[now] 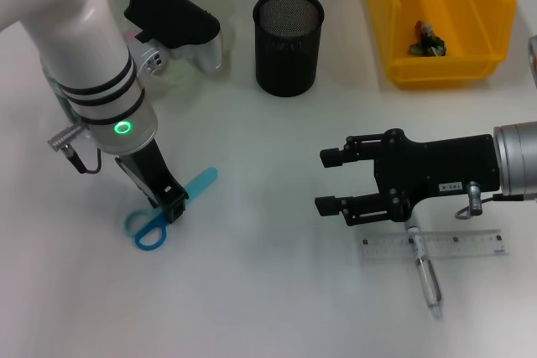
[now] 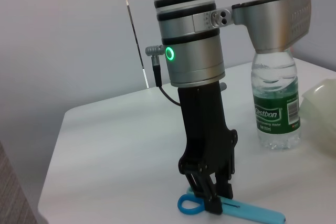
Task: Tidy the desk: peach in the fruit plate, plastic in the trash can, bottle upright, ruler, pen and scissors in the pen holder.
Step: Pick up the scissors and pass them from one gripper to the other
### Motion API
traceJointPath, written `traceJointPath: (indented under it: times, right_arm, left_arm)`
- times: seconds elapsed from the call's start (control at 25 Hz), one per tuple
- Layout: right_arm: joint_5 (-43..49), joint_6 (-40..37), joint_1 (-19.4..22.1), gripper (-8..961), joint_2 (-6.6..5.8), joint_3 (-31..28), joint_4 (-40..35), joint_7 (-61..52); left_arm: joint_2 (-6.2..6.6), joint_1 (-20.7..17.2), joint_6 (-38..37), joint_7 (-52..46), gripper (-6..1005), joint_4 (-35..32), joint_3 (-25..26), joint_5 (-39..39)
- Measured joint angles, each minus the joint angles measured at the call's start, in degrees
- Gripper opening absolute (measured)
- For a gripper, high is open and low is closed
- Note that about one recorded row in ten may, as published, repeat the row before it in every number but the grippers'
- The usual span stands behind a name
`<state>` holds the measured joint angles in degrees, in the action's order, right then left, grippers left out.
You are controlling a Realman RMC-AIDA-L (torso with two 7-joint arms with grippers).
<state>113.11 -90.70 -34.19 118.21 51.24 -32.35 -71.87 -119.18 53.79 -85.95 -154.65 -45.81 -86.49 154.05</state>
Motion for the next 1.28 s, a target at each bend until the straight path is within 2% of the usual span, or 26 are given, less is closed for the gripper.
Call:
traceJointPath:
  times: [0.48,0.68,1.28]
  right_arm:
    - [0.0,-0.4,0.1,723,0.0,-0.1,0.0,-0.1]
    - [0.0,-0.8,0.1,723,0.0,-0.4,0.0,-0.1]
    - [0.0,-0.8,0.2,723,0.0,-0.4,0.0,-0.1]
  left_arm:
    - [0.0,0.0,0.0,0.1,270,0.0,-0.8,0.0]
    - [-0.01,0.0,0.2,0.1,397,0.0,-0.8,0.0]
    - [-0.01,-0.1,0.3,0.6,245,-0.2,-1.3,0.0]
